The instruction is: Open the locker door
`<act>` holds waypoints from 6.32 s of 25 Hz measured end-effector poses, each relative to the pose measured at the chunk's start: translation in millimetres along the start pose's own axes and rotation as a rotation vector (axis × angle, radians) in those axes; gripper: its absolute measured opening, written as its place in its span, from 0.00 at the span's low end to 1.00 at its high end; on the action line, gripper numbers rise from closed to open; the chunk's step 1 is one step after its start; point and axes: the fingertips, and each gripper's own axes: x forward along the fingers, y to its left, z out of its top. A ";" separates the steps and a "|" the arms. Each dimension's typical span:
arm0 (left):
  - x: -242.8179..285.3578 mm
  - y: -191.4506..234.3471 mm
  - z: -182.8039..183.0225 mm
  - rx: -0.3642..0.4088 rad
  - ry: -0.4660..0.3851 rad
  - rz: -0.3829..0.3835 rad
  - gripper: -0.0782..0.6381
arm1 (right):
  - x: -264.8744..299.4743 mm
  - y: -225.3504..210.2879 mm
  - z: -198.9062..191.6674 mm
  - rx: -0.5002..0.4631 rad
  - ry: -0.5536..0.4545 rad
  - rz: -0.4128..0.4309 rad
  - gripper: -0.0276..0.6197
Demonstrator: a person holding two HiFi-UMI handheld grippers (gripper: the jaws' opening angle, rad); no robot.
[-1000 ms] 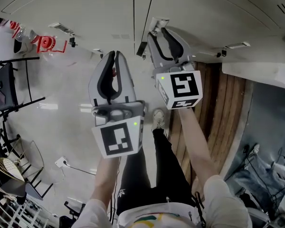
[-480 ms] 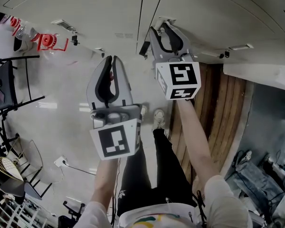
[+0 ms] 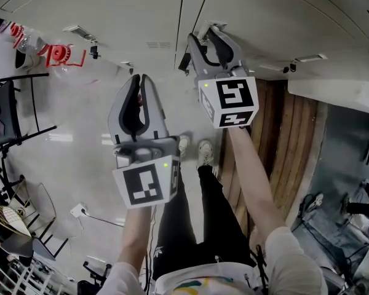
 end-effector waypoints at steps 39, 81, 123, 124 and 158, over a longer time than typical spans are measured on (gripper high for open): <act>13.6 -101.7 -30.5 -0.049 0.179 -0.501 0.32 | -100.3 36.1 -15.1 -0.057 -0.016 0.193 0.22; -76.0 -259.5 -62.2 0.025 0.322 -0.963 0.29 | -271.8 -2.3 -81.6 0.116 0.116 0.011 0.21; -65.4 -447.5 -82.6 0.127 0.326 -1.302 0.30 | -364.4 -117.5 -119.2 0.290 0.067 -0.325 0.20; -65.4 -447.5 -83.1 0.131 0.327 -1.303 0.30 | -364.0 -117.8 -119.1 0.290 0.065 -0.325 0.20; -65.3 -392.6 -64.3 0.093 0.285 -1.246 0.37 | -327.3 -90.4 -82.4 0.223 0.028 -0.283 0.19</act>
